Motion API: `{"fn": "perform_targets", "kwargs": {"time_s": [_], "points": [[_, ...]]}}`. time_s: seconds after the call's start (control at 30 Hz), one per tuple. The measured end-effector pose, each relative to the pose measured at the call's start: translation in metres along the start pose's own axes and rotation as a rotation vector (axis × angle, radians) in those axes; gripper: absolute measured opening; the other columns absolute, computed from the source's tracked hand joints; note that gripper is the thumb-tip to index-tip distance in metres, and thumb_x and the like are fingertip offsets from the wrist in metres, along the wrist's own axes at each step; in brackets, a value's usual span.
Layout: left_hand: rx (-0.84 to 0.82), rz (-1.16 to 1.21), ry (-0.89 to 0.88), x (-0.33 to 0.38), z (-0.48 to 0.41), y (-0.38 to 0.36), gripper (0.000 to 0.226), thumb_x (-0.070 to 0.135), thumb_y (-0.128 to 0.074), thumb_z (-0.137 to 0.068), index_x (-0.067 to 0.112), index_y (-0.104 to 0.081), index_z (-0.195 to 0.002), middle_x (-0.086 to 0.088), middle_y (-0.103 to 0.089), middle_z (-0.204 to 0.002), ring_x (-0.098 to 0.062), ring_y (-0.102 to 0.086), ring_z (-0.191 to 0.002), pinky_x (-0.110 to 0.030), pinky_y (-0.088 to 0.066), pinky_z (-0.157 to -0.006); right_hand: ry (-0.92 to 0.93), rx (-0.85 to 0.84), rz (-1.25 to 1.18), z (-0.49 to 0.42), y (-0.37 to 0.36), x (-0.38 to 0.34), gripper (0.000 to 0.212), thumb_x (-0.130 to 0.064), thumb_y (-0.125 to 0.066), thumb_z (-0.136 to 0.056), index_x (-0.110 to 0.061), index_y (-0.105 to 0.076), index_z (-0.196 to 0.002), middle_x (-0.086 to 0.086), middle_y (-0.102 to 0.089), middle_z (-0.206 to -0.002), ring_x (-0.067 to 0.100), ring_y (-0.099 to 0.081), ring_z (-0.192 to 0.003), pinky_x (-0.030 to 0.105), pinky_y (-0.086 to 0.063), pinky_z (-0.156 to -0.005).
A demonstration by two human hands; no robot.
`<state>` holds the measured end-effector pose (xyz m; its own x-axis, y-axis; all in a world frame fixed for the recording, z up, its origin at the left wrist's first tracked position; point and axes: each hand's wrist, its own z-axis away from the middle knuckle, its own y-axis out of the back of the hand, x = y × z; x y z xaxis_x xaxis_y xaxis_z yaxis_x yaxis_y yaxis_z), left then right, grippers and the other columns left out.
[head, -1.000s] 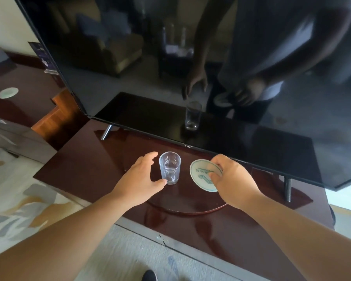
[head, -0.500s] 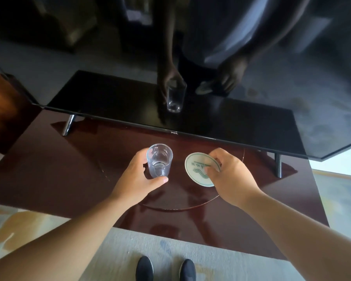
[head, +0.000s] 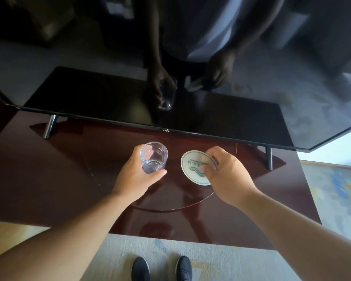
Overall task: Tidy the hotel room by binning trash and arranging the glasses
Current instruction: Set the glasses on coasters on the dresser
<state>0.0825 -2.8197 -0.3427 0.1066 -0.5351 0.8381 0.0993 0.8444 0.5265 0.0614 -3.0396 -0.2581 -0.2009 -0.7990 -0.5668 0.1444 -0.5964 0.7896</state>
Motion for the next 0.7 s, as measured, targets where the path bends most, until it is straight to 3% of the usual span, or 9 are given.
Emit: {"fn": "perform_targets", "kwargs": {"time_s": [0.17,0.3,0.5,0.7], "points": [[0.031,0.001,-0.001,0.006,0.008,0.011,0.069,0.042,-0.082,-0.065,0.044,-0.040,-0.120,0.026,-0.057,-0.113,-0.003,-0.059,-0.104,-0.036,-0.050,-0.091,0.043,0.002,-0.001,-0.001,0.007,-0.007,0.010,-0.022,-0.056,-0.090,-0.032,-0.054,-0.094,-0.011,-0.063,-0.085,0.012,-0.057,-0.078,0.028,-0.042,-0.061],[0.082,-0.016,-0.006,0.026,0.023,0.032,0.068,0.041,-0.082,-0.065,0.044,-0.041,-0.120,0.025,-0.059,-0.114,0.002,-0.059,-0.101,-0.025,-0.049,-0.086,0.135,-0.007,-0.012,-0.004,0.018,-0.022,0.007,-0.023,-0.054,-0.093,-0.030,-0.055,-0.096,-0.009,-0.063,-0.087,0.013,-0.058,-0.080,0.030,-0.045,-0.066],[0.199,-0.072,-0.023,0.060,0.055,0.077,0.064,0.044,-0.080,-0.067,0.044,-0.040,-0.117,0.030,-0.056,-0.109,0.005,-0.056,-0.101,-0.014,-0.044,-0.079,0.356,-0.030,-0.034,-0.008,0.030,-0.063,0.007,-0.026,-0.050,-0.097,-0.031,-0.054,-0.099,-0.009,-0.063,-0.091,0.008,-0.057,-0.079,0.022,-0.042,-0.057],[0.374,-0.110,-0.012,0.082,0.097,0.124,0.060,0.041,-0.078,-0.071,0.034,-0.043,-0.118,0.028,-0.053,-0.107,0.001,-0.056,-0.099,-0.010,-0.041,-0.076,0.585,-0.065,-0.044,0.000,0.030,-0.120,0.008,-0.029,-0.049,-0.098,-0.029,-0.056,-0.101,-0.010,-0.061,-0.092,0.007,-0.057,-0.081,0.024,-0.049,-0.062]]}}
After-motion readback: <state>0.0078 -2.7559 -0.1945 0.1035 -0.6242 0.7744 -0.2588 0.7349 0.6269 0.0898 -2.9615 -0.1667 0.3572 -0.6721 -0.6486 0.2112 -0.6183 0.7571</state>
